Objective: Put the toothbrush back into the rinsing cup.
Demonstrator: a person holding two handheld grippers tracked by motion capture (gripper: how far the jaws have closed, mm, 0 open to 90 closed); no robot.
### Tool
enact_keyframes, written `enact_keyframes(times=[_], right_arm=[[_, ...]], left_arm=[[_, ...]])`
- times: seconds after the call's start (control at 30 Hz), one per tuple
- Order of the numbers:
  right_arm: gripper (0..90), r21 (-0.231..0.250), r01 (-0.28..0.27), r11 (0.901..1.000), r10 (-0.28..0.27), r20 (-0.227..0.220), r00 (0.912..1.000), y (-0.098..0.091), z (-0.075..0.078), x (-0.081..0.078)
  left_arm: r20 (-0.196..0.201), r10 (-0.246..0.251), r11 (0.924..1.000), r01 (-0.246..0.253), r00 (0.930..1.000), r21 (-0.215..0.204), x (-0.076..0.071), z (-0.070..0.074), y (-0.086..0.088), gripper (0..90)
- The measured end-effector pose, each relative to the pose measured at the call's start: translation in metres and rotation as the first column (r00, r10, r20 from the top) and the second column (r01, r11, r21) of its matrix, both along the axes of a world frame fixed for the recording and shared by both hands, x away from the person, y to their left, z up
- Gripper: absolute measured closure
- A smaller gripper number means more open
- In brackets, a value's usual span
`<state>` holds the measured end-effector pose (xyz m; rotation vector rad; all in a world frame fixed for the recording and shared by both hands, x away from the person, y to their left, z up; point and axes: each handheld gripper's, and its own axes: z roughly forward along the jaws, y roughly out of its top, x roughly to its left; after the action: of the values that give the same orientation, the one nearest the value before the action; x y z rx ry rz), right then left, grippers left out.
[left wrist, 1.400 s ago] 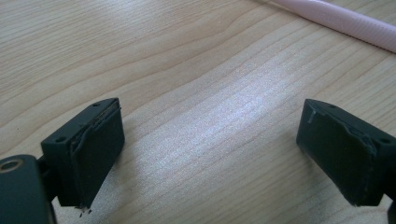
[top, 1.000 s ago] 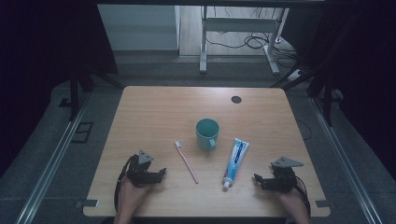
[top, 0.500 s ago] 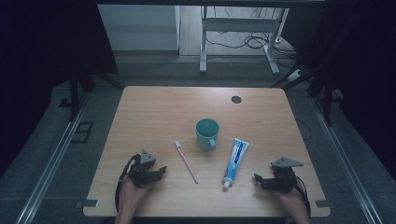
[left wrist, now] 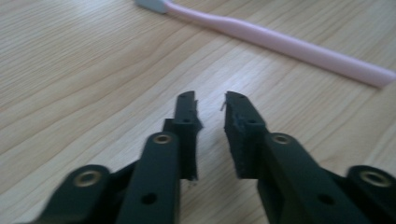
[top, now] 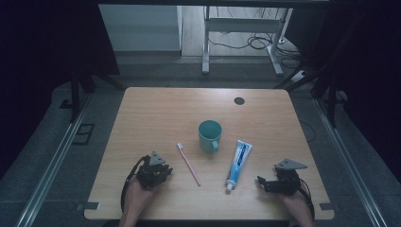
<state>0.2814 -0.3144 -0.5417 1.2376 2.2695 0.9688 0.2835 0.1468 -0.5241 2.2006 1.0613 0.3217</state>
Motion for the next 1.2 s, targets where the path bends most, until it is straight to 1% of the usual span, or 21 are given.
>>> enact_keyframes(times=[0.03,0.07,0.1,0.17,0.37,0.47,0.63,0.7,0.93,0.97,1.2], right_arm=[[10.4,0.0,0.0,1.0,0.0,0.0,1.0,0.0,0.0,0.0],[10.5,0.0,0.0,1.0,0.0,0.0,1.0,0.0,0.0,0.0],[10.5,0.0,0.0,1.0,0.0,0.0,1.0,0.0,0.0,0.0],[10.5,0.0,0.0,1.0,0.0,0.0,1.0,0.0,0.0,0.0],[10.5,0.0,0.0,1.0,0.0,0.0,1.0,0.0,0.0,0.0],[10.5,0.0,0.0,1.0,0.0,0.0,1.0,0.0,0.0,0.0],[10.5,0.0,0.0,1.0,0.0,0.0,1.0,0.0,0.0,0.0],[10.5,0.0,0.0,1.0,0.0,0.0,1.0,0.0,0.0,0.0],[10.5,0.001,0.001,1.0,-0.001,-0.002,1.0,0.0,0.0,0.0],[10.5,0.001,0.001,1.0,-0.001,-0.002,1.0,0.0,0.0,0.0],[10.4,0.001,0.002,1.0,-0.002,-0.003,1.0,0.0,0.0,0.0]], left_arm=[[0.0,-0.01,0.9999,0.01,0.9999,0.004,0.0,0.001,-0.001,81.3],[-0.003,-0.017,0.9999,0.017,0.9999,0.002,0.0,0.002,-0.003,86.4],[-0.004,-0.023,0.9997,0.023,0.9997,-0.006,0.001,0.003,-0.004,86.4],[-0.008,-0.042,0.999,0.041,0.9991,-0.015,0.002,0.004,-0.007,89.3],[-0.008,-0.07,0.9972,0.069,0.9975,-0.028,0.005,0.007,-0.017,89.6],[-0.004,-0.077,0.9967,0.077,0.997,-0.025,0.007,0.008,-0.021,89.6],[-0.007,-0.089,0.9954,0.089,0.996,-0.035,0.013,0.009,-0.028,89.6],[-0.012,-0.095,0.9949,0.094,0.9954,-0.035,0.016,0.009,-0.032,89.7],[-0.01,-0.109,0.9937,0.108,0.994,-0.03,0.022,0.008,-0.042,89.6],[-0.015,-0.109,0.9936,0.109,0.9939,-0.031,0.023,0.008,-0.044,89.6],[-0.01,-0.127,0.9915,0.127,0.9918,-0.026,0.028,0.011,-0.055,89.6]])
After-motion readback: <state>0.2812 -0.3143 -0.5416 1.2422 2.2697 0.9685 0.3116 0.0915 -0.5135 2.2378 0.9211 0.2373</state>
